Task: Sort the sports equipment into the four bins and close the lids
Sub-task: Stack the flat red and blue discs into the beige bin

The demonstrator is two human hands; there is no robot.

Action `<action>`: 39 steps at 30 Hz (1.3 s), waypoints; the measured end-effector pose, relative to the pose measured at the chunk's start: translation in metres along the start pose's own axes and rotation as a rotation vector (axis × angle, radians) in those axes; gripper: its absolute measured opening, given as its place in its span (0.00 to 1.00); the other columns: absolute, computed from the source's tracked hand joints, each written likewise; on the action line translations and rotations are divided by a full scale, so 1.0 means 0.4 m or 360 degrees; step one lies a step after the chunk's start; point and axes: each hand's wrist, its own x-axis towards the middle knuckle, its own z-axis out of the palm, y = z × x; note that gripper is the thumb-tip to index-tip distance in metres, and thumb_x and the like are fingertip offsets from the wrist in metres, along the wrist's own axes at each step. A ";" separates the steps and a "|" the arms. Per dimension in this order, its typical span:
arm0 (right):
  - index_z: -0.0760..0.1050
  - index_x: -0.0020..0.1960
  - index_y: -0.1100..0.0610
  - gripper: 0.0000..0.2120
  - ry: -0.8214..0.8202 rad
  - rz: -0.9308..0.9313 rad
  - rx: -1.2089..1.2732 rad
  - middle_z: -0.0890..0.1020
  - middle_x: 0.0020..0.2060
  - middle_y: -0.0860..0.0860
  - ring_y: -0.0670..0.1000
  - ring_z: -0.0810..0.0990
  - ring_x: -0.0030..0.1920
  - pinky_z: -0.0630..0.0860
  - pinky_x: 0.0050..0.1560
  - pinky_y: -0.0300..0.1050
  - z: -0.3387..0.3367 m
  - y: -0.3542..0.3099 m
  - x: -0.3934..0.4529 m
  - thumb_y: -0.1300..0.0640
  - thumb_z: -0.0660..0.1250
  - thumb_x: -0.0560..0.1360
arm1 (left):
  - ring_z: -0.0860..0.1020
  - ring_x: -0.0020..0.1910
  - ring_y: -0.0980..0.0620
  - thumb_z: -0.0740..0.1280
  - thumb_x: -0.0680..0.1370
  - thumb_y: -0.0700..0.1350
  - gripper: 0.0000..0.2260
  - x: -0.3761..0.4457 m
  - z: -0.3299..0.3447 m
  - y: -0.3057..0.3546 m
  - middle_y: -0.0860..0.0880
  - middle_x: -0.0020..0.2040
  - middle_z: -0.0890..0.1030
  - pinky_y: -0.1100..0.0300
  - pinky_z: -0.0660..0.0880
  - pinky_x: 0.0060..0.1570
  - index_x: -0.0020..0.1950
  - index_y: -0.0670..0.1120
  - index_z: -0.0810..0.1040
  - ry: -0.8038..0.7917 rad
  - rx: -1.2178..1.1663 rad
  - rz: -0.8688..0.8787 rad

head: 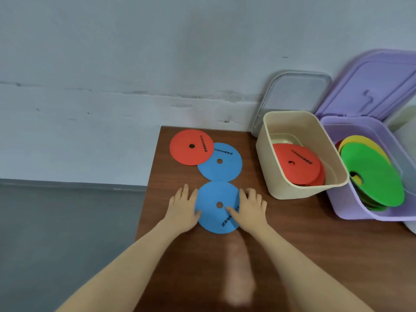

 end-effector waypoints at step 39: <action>0.54 0.75 0.52 0.28 0.0392 0.0473 0.0777 0.54 0.75 0.54 0.57 0.52 0.73 0.49 0.71 0.55 -0.004 -0.130 0.261 0.49 0.59 0.78 | 0.47 0.75 0.41 0.59 0.78 0.58 0.33 0.403 -0.185 -0.170 0.41 0.77 0.47 0.47 0.49 0.71 0.77 0.46 0.49 0.0287 -0.0316 -0.0175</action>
